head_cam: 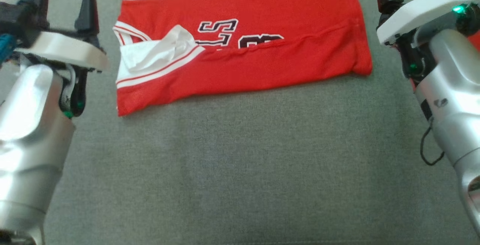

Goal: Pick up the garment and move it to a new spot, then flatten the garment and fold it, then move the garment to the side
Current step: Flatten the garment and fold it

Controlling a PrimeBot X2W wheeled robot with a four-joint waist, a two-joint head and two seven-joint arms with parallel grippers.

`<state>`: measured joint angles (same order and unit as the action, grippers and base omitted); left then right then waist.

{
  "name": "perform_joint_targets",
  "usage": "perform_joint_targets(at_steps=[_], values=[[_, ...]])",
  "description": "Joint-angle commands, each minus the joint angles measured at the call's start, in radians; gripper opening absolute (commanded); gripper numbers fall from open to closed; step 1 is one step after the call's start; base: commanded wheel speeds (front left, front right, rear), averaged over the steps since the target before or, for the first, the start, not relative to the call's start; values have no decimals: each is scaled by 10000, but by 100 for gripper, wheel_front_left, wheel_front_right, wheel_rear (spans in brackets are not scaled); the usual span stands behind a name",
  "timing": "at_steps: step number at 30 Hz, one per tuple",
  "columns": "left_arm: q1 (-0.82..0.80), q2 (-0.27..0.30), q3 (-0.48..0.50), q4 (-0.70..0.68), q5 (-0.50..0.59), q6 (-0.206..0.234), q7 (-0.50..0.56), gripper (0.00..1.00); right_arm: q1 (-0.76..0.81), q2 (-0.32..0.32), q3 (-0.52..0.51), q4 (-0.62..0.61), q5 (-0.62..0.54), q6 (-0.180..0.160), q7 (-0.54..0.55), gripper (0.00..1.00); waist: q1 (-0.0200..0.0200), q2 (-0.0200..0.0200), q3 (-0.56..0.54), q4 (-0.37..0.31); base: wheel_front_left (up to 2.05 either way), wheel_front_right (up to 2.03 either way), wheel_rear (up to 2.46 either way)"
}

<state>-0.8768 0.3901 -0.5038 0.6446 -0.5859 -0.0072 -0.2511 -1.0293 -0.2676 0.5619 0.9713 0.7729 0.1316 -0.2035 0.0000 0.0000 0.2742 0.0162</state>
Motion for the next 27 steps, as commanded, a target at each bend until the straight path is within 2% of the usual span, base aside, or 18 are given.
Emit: perform_joint_targets(at_steps=[1,4,8,12,16,21,27], values=[[-170,351,545,-581,107,60,-95,100,118,107,-29,-275,-125,-9,-185,100,0,0,-169,46,0,0,0],[1022,146,1404,-2111,707,371,-101,100,512,137,-388,-576,-447,-9,-543,100,0,0,-464,95,0,0,0],[2751,-259,2127,-3360,1325,600,-104,100,1644,186,-1588,-2115,-1659,-9,-576,100,0,0,-814,107,0,0,0],[4229,-777,2696,-4146,1812,783,-105,100,3529,843,-3033,-3605,-2870,-9,-579,100,0,0,-1106,85,0,0,0],[5514,-1376,3152,-4579,2236,902,-105,100,5407,1604,-3977,-4748,-3982,-9,-580,100,0,0,-1312,30,0,0,0],[6774,-2014,3654,-4899,2852,874,-106,100,7152,2089,-4365,-5768,-4613,-9,-581,100,0,0,-1409,-157,0,0,0],[7334,-2479,4226,-5042,3323,503,-106,100,7819,2167,-4372,-6559,-4296,-9,-581,100,0,0,-1209,-342,0,0,0]])
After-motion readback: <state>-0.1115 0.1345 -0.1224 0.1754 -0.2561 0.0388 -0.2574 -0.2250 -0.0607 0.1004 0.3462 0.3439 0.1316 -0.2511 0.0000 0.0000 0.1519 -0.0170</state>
